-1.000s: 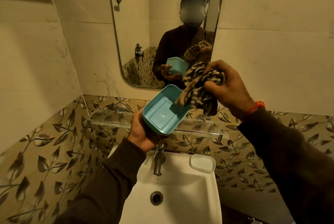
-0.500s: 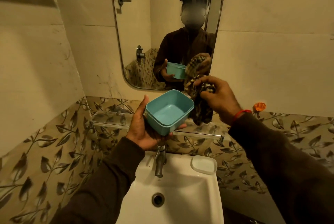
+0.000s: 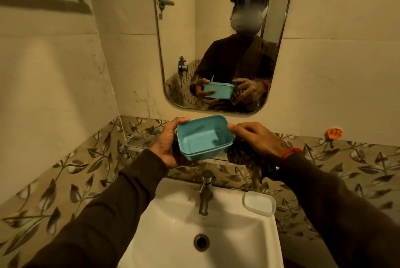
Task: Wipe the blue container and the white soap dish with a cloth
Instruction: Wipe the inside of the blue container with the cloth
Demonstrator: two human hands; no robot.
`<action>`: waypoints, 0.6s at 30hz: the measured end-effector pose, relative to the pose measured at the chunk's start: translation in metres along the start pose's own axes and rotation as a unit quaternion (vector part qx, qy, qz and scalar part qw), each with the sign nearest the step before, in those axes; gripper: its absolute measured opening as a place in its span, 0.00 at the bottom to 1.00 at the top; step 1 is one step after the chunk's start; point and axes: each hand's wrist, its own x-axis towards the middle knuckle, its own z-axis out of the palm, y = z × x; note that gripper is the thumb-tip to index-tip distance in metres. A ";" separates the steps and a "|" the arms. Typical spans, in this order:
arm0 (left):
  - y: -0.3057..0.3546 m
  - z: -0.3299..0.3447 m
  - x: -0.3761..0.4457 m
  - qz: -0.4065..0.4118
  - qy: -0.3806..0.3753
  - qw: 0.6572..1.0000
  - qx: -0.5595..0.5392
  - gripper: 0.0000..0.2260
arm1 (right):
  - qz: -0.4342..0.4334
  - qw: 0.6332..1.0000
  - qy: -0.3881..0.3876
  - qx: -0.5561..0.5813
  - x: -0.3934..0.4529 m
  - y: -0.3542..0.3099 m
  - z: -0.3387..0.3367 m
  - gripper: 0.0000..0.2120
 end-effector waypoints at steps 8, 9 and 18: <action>0.014 -0.020 0.016 0.025 0.063 0.997 0.033 0.31 | 0.013 0.989 0.018 -0.144 0.034 0.006 0.025 0.15; 0.018 -0.023 0.018 0.039 0.082 0.995 0.041 0.33 | 0.022 0.988 0.029 -0.149 0.041 0.007 0.030 0.15; 0.031 -0.064 0.035 0.205 0.234 0.938 0.150 0.12 | 0.037 0.989 0.035 -0.136 0.093 0.004 0.082 0.15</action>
